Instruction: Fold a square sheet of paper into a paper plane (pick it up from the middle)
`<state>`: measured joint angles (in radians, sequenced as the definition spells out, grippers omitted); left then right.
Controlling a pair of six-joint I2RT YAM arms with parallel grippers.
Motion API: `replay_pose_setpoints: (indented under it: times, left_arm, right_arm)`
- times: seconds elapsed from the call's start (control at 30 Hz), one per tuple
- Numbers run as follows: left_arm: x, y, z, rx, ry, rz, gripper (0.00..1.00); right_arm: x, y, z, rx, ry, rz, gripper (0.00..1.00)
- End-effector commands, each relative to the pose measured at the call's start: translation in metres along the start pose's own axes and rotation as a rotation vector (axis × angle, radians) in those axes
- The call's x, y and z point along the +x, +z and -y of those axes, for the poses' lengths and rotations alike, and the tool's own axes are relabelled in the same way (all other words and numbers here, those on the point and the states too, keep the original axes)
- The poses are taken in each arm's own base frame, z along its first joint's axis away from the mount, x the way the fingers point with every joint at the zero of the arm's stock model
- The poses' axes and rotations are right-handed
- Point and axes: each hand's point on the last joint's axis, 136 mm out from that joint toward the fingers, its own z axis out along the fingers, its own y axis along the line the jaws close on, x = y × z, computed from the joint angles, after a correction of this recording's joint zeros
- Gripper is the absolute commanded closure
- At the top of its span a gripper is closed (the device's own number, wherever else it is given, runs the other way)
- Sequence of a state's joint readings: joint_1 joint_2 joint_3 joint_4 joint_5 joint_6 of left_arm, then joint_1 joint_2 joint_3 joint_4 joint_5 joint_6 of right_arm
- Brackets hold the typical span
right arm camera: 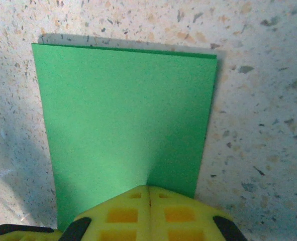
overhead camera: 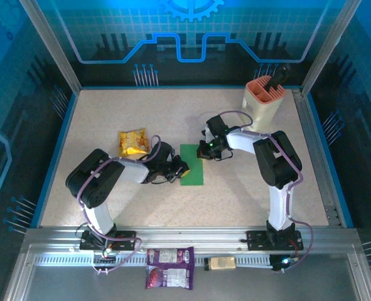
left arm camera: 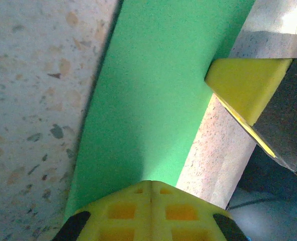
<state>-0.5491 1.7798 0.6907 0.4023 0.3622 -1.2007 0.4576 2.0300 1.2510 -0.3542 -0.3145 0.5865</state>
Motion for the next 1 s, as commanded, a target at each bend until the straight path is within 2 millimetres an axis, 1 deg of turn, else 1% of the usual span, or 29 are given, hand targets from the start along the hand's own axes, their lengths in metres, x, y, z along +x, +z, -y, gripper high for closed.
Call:
replay_pose_setpoints:
  times: [0.0,0.23,0.3,0.37,0.47,0.53,0.6,0.7,0.77,0.83,0.87,0.97]
  left_arm:
    - [0.002,0.003,-0.012,-0.030,-0.008,0.003,0.95]
    - [0.003,0.007,-0.020,-0.051,-0.033,0.001,0.95]
    - [0.003,0.008,-0.025,-0.067,-0.043,0.001,0.95]
    - [0.004,0.009,-0.031,-0.095,-0.054,0.000,0.95]
    - [0.005,0.008,-0.040,-0.148,-0.068,0.001,0.95]
    - [0.005,0.007,-0.045,-0.168,-0.076,0.004,0.96]
    - [0.005,0.006,-0.049,-0.185,-0.082,0.004,0.96]
    - [0.006,0.006,-0.050,-0.192,-0.084,0.000,0.96]
    - [0.006,0.007,-0.050,-0.193,-0.084,-0.002,0.96]
    - [0.006,0.007,-0.049,-0.191,-0.082,-0.004,0.96]
    - [0.007,0.007,-0.049,-0.193,-0.082,-0.005,0.96]
    - [0.007,0.008,-0.048,-0.194,-0.082,-0.009,0.96]
  right_arm:
    - [0.081,0.028,0.106,0.391,0.118,-0.237,0.99]
    - [0.080,0.028,0.103,0.377,0.119,-0.234,0.99]
    - [0.077,0.026,0.097,0.359,0.117,-0.230,0.98]
    - [0.073,0.022,0.087,0.331,0.110,-0.224,0.98]
    - [0.058,0.008,0.059,0.255,0.084,-0.186,0.96]
    - [0.045,-0.007,0.031,0.172,0.050,-0.143,0.93]
    - [0.033,-0.025,0.003,0.098,0.003,-0.091,0.89]
    - [0.022,-0.051,-0.023,0.039,-0.053,-0.017,0.80]
    - [0.023,-0.059,-0.029,0.018,-0.072,0.005,0.75]
    - [0.029,-0.060,-0.029,0.014,-0.078,0.003,0.75]
    - [0.034,-0.058,-0.028,0.010,-0.079,-0.006,0.76]
    - [0.049,-0.044,-0.025,-0.005,-0.073,-0.053,0.84]
